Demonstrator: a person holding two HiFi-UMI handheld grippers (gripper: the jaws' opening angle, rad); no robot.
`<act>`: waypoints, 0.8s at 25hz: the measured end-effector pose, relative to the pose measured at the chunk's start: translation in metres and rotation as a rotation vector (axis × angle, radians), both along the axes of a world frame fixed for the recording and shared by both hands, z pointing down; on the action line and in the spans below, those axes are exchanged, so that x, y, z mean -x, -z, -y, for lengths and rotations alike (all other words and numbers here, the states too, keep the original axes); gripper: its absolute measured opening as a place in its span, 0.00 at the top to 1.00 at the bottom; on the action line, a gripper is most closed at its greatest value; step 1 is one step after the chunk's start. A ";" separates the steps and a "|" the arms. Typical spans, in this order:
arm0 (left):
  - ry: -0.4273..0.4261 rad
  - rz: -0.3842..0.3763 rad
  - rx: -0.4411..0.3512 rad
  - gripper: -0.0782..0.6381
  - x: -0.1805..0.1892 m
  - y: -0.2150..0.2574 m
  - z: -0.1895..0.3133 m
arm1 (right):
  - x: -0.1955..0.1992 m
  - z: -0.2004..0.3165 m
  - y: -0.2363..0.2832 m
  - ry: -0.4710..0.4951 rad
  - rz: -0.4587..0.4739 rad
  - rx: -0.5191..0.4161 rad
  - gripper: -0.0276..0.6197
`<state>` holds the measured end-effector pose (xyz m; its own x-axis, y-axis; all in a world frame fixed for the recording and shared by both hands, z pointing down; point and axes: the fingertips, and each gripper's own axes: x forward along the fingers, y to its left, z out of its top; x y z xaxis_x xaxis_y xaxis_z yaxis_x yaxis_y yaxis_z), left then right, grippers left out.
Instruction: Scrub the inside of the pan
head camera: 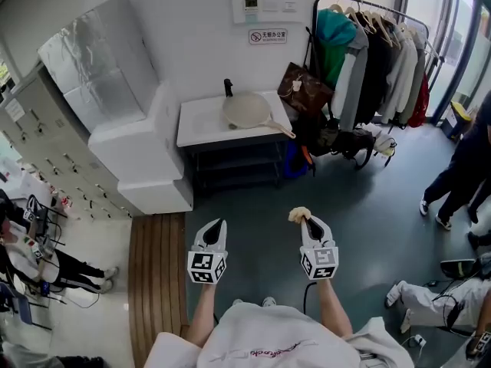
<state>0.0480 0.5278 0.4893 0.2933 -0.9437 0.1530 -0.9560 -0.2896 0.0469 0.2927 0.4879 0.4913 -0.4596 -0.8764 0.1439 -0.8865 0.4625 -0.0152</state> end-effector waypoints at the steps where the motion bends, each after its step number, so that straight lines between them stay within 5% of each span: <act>1: 0.001 0.000 0.000 0.89 -0.003 0.000 0.000 | -0.003 0.000 0.000 0.002 0.002 0.001 0.92; 20: 0.021 -0.012 0.000 0.89 -0.040 -0.004 -0.001 | -0.023 -0.003 -0.007 0.066 -0.011 0.009 0.92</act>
